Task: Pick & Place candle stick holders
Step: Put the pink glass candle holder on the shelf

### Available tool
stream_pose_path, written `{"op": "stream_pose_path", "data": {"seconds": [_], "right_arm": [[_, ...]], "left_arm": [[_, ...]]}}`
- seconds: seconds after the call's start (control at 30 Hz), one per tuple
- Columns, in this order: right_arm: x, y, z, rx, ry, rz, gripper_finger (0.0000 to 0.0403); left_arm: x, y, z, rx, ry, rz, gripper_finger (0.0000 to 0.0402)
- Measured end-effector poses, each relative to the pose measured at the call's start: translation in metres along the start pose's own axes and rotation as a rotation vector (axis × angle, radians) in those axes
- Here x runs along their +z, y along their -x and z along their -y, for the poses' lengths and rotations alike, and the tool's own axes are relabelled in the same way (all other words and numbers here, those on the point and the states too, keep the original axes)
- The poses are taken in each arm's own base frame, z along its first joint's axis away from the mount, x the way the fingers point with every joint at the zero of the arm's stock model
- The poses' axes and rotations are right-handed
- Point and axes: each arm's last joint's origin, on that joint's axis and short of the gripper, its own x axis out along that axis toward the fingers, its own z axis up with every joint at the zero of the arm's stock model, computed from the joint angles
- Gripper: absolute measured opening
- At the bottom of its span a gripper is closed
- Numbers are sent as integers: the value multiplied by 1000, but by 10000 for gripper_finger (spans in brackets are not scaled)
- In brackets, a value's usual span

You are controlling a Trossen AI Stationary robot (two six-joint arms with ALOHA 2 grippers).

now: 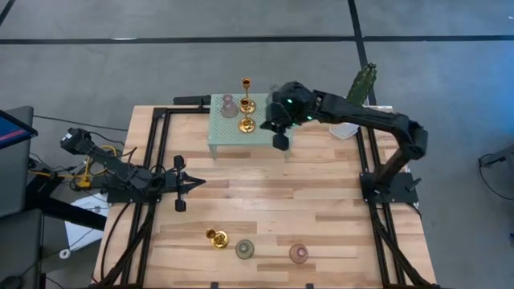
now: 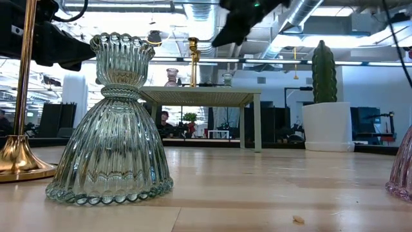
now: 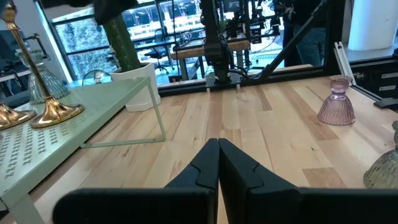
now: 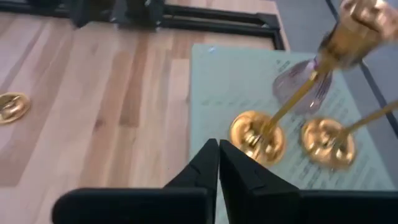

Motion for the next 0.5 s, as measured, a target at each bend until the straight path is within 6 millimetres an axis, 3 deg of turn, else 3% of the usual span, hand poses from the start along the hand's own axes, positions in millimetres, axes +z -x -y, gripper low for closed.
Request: {"op": "stream_pose_path", "data": {"seconds": [0.5], "right_arm": [[-68,51,-59,15,-44,268,3]], "left_arm": [[0,0,0,0,0,0,6]]}}
